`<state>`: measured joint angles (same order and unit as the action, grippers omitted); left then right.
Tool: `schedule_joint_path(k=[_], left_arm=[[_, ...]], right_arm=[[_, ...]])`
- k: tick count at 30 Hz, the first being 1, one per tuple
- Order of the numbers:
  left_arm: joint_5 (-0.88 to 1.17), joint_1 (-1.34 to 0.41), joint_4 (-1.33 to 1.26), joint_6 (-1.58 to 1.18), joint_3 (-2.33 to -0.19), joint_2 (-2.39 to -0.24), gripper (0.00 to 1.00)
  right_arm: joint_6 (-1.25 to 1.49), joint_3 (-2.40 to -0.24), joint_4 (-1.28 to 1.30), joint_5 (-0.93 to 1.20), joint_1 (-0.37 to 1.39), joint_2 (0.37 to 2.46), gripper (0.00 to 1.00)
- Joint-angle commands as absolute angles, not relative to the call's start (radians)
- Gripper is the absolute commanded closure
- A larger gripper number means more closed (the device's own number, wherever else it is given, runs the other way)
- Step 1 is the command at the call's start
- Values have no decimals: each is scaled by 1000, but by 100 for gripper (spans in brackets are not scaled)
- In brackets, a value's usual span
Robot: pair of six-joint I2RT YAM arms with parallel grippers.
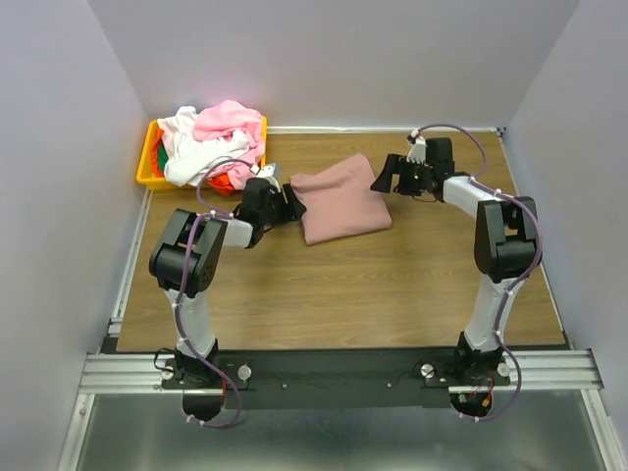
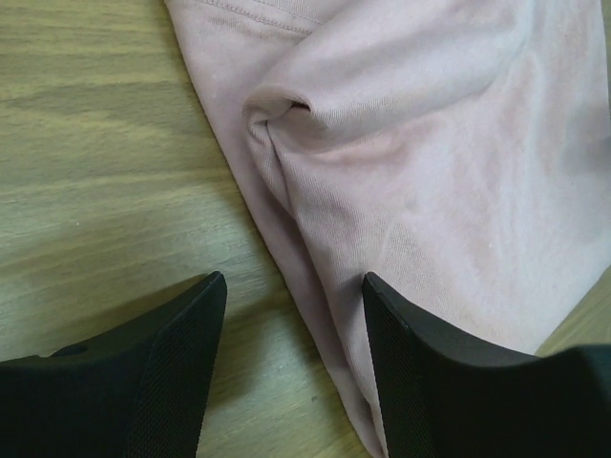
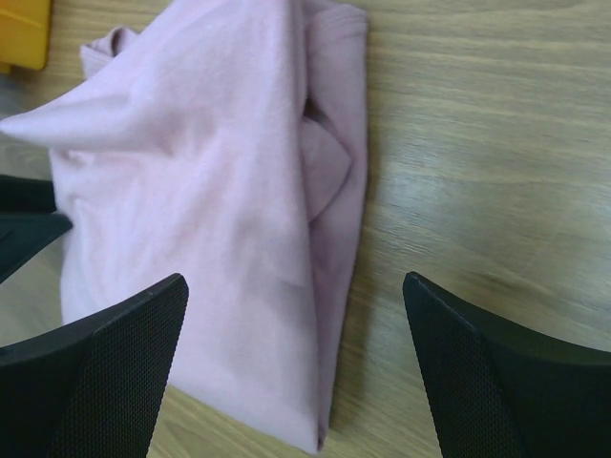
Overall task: Fold and stack the t-shirts
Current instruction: Fold the tshirt
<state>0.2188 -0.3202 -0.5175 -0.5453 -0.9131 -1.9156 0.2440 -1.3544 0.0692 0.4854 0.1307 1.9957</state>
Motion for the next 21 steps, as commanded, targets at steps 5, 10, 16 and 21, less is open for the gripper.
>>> schedule_joint_path(k=[5, 10, 16, 21], left_arm=[[241, -328, -500, -523, -966, -1970, 38], [230, -330, -473, -517, -982, -1976, 50], [221, -330, -437, -512, -991, -1973, 62], [212, -330, -417, -506, -1005, -1976, 66]], right_arm=[[259, -1327, 9, 676, 110, 2069, 0], [290, -1338, -21, 719, 101, 2109, 1], [318, -1358, -20, 756, 100, 2151, 3], [353, -1373, -20, 798, 101, 2194, 9]])
